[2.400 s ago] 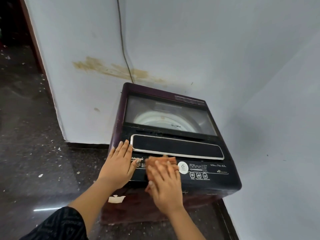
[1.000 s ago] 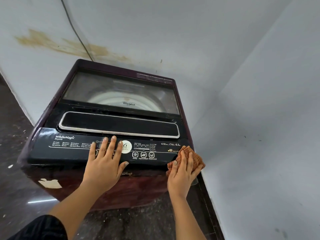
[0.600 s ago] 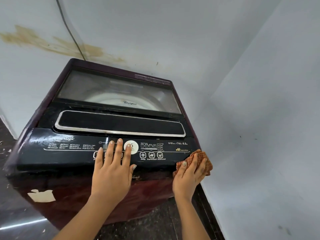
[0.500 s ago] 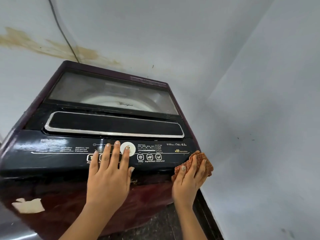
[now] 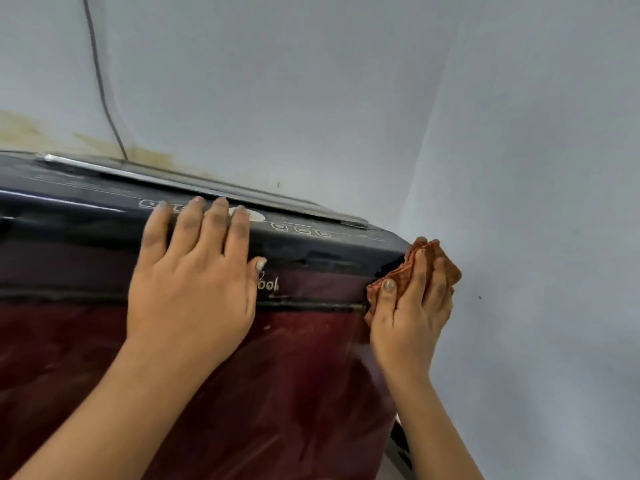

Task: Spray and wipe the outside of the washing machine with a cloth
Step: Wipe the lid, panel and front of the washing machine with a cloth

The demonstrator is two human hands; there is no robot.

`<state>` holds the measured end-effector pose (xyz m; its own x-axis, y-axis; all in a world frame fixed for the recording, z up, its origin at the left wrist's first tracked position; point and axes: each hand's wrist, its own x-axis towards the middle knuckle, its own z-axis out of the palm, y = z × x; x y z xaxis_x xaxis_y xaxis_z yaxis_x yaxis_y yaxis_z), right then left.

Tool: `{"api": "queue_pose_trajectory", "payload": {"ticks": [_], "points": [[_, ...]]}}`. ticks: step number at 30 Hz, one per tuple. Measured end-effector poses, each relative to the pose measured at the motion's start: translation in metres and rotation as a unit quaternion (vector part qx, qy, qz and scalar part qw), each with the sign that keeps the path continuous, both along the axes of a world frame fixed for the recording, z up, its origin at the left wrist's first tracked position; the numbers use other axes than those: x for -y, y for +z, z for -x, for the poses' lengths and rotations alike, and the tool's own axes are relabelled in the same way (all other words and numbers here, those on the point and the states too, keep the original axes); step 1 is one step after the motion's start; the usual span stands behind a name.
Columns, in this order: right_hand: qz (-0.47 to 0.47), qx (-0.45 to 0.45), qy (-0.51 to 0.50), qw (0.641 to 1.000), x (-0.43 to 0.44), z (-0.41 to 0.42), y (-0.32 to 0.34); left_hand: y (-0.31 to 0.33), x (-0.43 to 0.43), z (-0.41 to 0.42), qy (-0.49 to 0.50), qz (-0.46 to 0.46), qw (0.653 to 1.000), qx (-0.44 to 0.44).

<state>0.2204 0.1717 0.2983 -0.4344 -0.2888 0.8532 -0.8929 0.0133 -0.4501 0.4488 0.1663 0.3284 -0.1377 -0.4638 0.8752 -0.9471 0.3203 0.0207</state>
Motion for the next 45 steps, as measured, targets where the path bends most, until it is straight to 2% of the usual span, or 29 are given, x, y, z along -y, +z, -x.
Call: {"api": "queue_pose_trajectory", "payload": {"ticks": [2, 5, 8, 9, 11, 13, 15, 17, 19, 20, 21, 24, 25, 28, 29, 30, 34, 36, 39, 42, 45], "points": [[-0.002, -0.01, -0.013, 1.0, -0.001, -0.015, -0.014, -0.015, -0.005, 0.0, -0.005, 0.02, 1.0, 0.002], [-0.024, -0.125, 0.016, 0.992, -0.003, -0.033, -0.027, -0.024, -0.01, 0.001, -0.011, 0.018, 1.0, 0.003], [-0.019, -0.154, 0.026, 0.988, -0.001, -0.018, -0.002, -0.02, -0.013, 0.003, -0.018, 0.005, 1.0, 0.003], [-0.013, -0.12, 0.008, 0.993, 0.002, -0.01, 0.007, -0.017, -0.013, 0.002, -0.018, 0.0, 1.0, 0.01], [-0.002, 0.008, -0.007, 1.0, 0.005, 0.0, 0.01, -0.017, -0.014, 0.001, -0.018, -0.007, 1.0, 0.025], [0.008, 0.099, -0.008, 0.995, 0.003, -0.01, -0.007, -0.019, -0.016, -0.002, -0.013, -0.008, 0.999, 0.037], [-0.01, 0.052, -0.006, 0.999, -0.004, -0.038, -0.038, -0.021, -0.018, -0.003, -0.011, -0.011, 0.999, 0.039], [-0.044, -0.073, 0.023, 0.996, -0.01, -0.064, -0.059, -0.022, -0.019, -0.003, -0.015, -0.011, 0.999, 0.034], [-0.027, -0.179, 0.041, 0.983, -0.007, -0.071, -0.052, -0.021, -0.02, -0.004, -0.02, -0.008, 0.999, 0.024], [-0.009, -0.204, 0.039, 0.978, -0.003, -0.072, -0.04, -0.021, -0.021, -0.005, -0.021, -0.007, 1.0, 0.018], [0.001, -0.199, 0.034, 0.979, 0.001, -0.072, -0.027, -0.021, -0.021, -0.007, -0.02, -0.006, 1.0, 0.015], [0.006, -0.085, 0.031, 0.996, 0.006, -0.084, -0.01, -0.024, -0.022, -0.012, -0.009, 0.001, 1.0, 0.012], [0.004, -0.098, 0.035, 0.995, 0.004, -0.09, -0.019, -0.026, -0.024, -0.013, -0.006, 0.002, 1.0, 0.008], [-0.004, -0.263, 0.075, 0.962, -0.004, -0.097, -0.071, -0.035, -0.027, -0.018, 0.002, 0.0, 1.0, 0.008], [-0.005, -0.293, 0.082, 0.953, -0.006, -0.094, -0.082, -0.039, -0.028, -0.023, 0.006, -0.001, 1.0, 0.012], [-0.006, -0.294, 0.082, 0.952, -0.006, -0.091, -0.084, -0.043, -0.028, -0.028, 0.011, -0.002, 1.0, 0.017], [-0.001, -0.19, 0.06, 0.98, 0.001, -0.118, -0.039, -0.055, -0.029, -0.05, 0.04, -0.012, 0.999, 0.012], [-0.003, -0.243, 0.086, 0.966, 0.003, -0.141, -0.026, -0.057, -0.029, -0.057, 0.048, -0.012, 0.999, -0.007], [0.006, -0.35, 0.122, 0.929, 0.003, -0.149, -0.045, -0.062, -0.032, -0.066, 0.059, -0.01, 0.998, -0.021], [0.014, -0.358, 0.111, 0.927, -0.001, -0.134, -0.066, -0.072, -0.037, -0.08, 0.076, -0.022, 0.997, -0.012], [0.009, -0.297, 0.087, 0.951, -0.002, -0.147, -0.054, -0.082, -0.04, -0.099, 0.101, -0.036, 0.994, -0.013]]}}
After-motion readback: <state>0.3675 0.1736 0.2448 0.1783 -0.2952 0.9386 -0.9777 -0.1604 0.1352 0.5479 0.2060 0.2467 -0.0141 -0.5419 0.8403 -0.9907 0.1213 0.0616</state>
